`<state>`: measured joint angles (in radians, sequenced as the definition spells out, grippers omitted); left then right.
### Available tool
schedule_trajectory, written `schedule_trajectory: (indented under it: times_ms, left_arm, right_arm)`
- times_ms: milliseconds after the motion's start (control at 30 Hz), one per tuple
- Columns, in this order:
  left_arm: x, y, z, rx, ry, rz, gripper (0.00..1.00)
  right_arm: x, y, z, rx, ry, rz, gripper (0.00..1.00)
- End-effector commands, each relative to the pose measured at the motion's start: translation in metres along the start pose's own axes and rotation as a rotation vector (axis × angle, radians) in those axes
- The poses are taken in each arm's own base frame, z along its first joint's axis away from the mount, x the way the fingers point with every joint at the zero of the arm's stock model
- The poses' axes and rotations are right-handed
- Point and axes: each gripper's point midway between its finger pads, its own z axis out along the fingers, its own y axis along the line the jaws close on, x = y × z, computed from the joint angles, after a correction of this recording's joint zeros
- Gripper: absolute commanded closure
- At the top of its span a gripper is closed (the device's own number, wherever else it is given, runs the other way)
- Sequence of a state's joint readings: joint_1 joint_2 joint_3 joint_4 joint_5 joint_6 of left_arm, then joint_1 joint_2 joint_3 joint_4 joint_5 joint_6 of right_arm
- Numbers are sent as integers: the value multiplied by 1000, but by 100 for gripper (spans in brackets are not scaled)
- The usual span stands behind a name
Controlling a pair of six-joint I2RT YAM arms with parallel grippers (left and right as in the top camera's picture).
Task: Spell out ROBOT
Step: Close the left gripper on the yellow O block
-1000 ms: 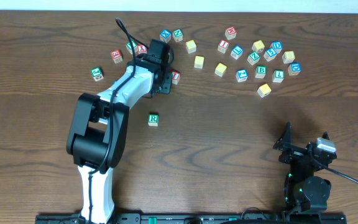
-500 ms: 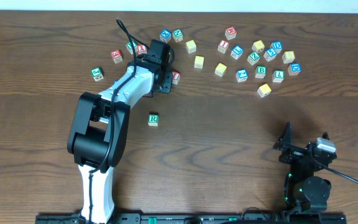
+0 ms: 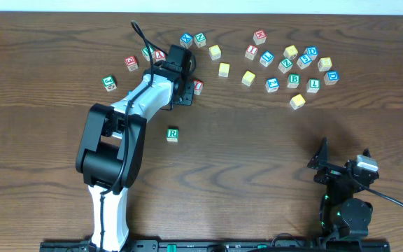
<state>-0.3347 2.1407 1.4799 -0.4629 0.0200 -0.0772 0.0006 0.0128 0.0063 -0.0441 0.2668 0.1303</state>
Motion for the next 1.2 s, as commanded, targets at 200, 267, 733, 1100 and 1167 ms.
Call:
schedule_trajectory:
  times_ms: [200,267,733,1100,1167]
  left_arm:
    - [-14,1,-10,-3,-36,5,65]
    - [-17,1,-14,-2,-48,10,65]
    - [-20,1,-17,-1,-56,19,61]
    - [-24,0,-17,2,-75,19,58]
    - [-24,0,-17,2,-75,23,58]
  right_arm:
    - [1,1,0,-2,2,13,1]
    - [1,1,0,-2,3,13,1]
    - [1,1,0,-2,4,12,1]
    - [1,1,0,-2,4,13,1]
    - [1,1,0,-2,4,13,1]
